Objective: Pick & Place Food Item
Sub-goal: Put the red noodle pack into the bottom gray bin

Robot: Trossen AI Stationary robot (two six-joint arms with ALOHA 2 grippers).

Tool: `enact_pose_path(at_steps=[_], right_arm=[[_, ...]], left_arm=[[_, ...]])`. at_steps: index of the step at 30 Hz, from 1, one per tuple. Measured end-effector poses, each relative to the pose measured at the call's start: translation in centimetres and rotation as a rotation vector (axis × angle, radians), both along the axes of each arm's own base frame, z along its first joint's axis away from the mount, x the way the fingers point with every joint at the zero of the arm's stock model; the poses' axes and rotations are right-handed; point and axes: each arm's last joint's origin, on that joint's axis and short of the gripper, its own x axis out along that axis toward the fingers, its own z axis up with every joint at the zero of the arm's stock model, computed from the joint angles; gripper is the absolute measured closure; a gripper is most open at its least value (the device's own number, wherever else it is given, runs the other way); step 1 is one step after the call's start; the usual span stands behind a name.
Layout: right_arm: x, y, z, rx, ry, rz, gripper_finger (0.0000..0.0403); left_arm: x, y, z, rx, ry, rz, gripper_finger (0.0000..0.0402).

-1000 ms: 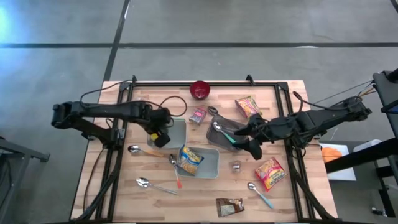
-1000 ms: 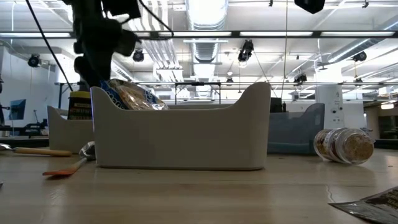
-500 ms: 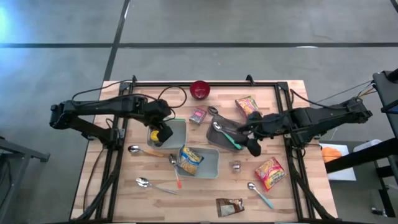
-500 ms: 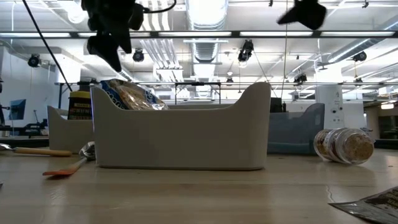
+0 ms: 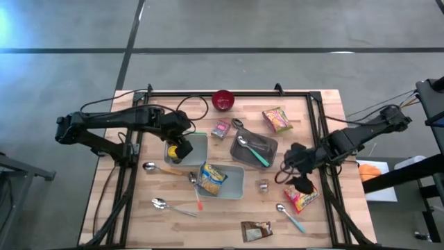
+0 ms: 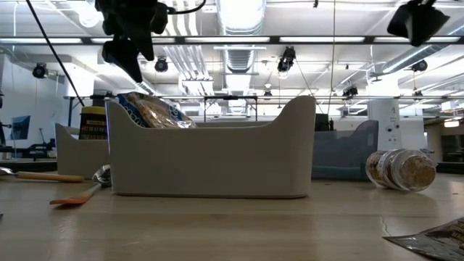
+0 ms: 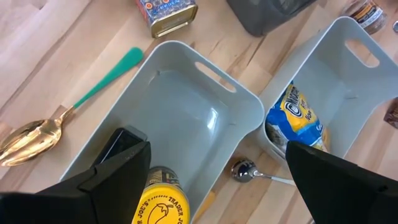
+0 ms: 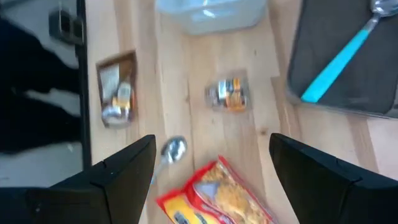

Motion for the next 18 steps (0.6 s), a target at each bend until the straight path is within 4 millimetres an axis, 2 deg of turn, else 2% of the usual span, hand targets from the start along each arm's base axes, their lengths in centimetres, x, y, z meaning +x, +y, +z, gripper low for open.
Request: enact_pose_path(at_steps=[4,7,13,18], right_arm=[[0.0,1.0,-1.5,-0.017,0.070,0.071,0.0094],[0.2,1.7,-3.4,-0.016,0.168,0.116,0.0094],[1.3,2.3,-6.9,-0.124,0.283,0.121,0.0094],[2.2,2.8,-9.4,-0.147,0.320,0.143,0.0094]], left_arm=[[0.0,0.0,0.0,0.004,-0.002,-0.008,0.0024],[0.0,0.0,0.0,0.002,-0.003,-0.003,0.0024],[0.0,0.0,0.0,-0.002,-0.003,0.005,0.0024],[0.0,0.0,0.0,-0.003,-0.003,0.008,0.0024]])
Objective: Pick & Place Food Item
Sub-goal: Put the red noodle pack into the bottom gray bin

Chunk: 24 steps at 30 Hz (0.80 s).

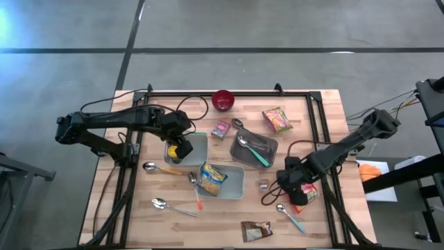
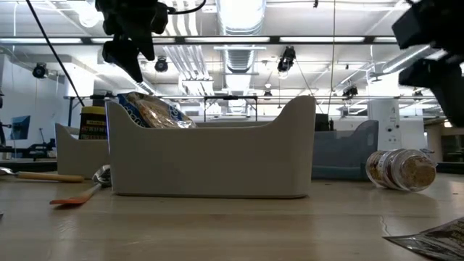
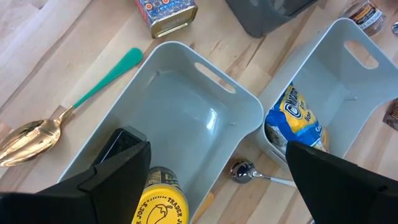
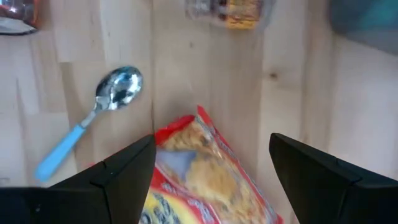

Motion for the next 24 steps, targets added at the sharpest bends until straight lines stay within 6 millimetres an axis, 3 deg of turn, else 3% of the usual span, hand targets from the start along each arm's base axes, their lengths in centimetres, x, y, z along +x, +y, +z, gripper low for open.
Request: enact_pose_path(at_steps=[7,17,20,24], right_arm=[[0.7,0.4,-2.8,-0.027,0.061,0.001,0.0094],[1.3,0.8,-4.7,-0.029,0.135,0.017,0.0100],[1.3,0.9,-5.0,-0.034,0.141,0.027,0.0130],[1.5,1.0,-5.1,-0.016,0.138,0.037,0.0210]], left_arm=[[0.0,0.0,0.0,-0.001,0.001,0.000,0.0024],[0.0,0.0,0.0,-0.008,0.002,0.000,0.0024],[0.0,0.0,0.0,-0.008,0.002,-0.001,0.0024],[0.0,0.0,0.0,-0.008,0.001,-0.001,0.0024]])
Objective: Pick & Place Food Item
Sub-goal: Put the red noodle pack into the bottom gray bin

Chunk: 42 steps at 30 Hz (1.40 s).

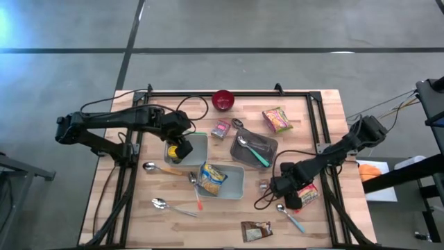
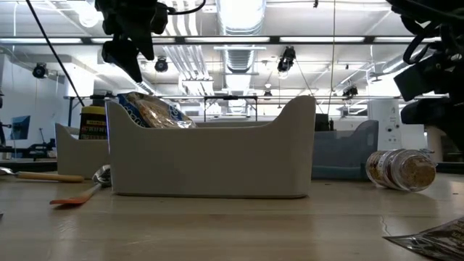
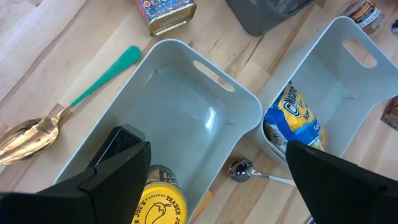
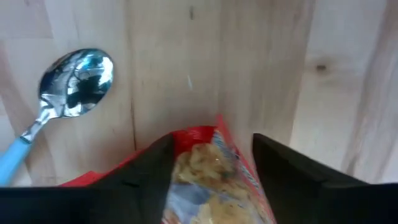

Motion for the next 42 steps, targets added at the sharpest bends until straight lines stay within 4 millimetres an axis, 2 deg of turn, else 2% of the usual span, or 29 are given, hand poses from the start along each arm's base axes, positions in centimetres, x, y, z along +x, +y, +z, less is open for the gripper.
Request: enact_pose_path(at_steps=[6,7,15,22,35,42], right_arm=[[0.0,0.0,0.1,0.010,-0.006,0.003,0.0365],[0.0,0.0,0.2,0.013,-0.009,0.004,0.0378],[0.2,0.2,0.7,0.026,-0.026,-0.032,0.0386],[0.9,0.5,2.2,0.048,-0.074,-0.055,0.0393],[1.2,0.3,7.8,0.083,-0.317,-0.203,0.0394],[2.2,0.7,10.7,0.113,-0.423,-0.229,0.0394]], left_arm=[[0.0,0.0,0.0,0.001,0.001,-0.001,0.0024],[0.0,0.0,0.0,0.001,0.001,-0.003,0.0024],[0.0,0.0,0.0,0.001,0.002,-0.003,0.0024],[0.0,0.0,0.0,0.001,0.003,-0.003,0.0024],[0.0,0.0,0.0,0.012,0.004,-0.027,0.0024],[0.0,0.0,0.0,0.014,0.004,-0.031,0.0024]])
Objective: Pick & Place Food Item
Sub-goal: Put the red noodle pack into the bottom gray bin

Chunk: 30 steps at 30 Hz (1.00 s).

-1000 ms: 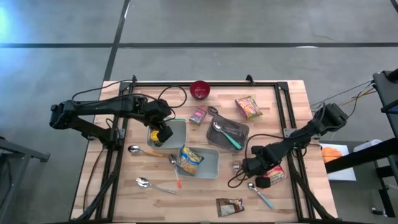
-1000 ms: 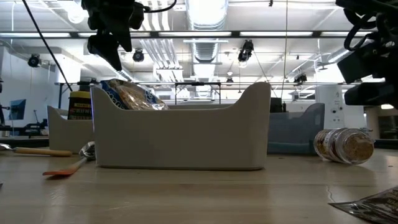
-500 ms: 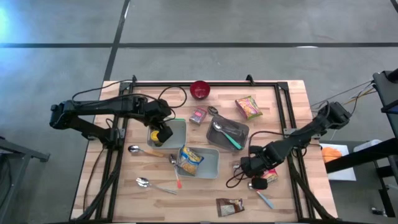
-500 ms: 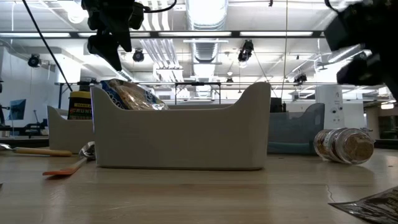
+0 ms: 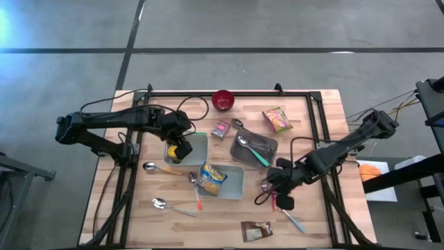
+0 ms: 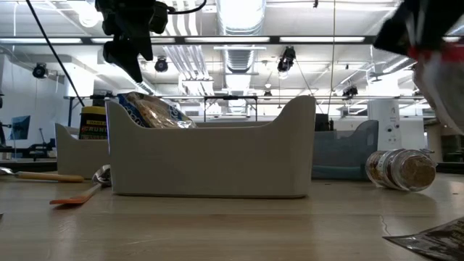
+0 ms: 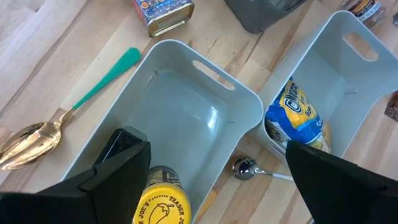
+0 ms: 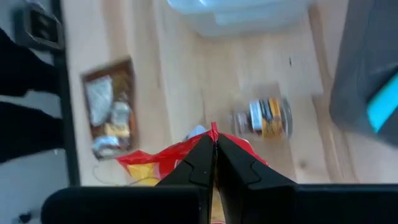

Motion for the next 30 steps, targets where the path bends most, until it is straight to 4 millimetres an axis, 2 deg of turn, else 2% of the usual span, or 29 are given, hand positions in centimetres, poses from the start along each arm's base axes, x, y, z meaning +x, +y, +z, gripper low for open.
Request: enact_pose_path(at_steps=[13,18,24,30], right_arm=[[2.0,0.5,7.4,-0.058,-0.333,-0.021,0.0395],[3.3,0.1,9.3,-0.041,-0.505,-0.067,0.0395],[5.2,-1.2,9.8,-0.003,-0.636,-0.141,0.0395],[7.6,-2.1,8.4,0.029,-0.679,-0.179,0.0395]], left_arm=[[0.0,0.0,0.0,0.007,0.001,-0.015,0.0024],[0.0,0.0,0.0,0.007,0.001,-0.015,0.0024],[0.0,0.0,0.1,0.011,-0.002,-0.024,0.0024],[-0.1,0.0,0.1,0.020,-0.003,-0.041,0.0024]])
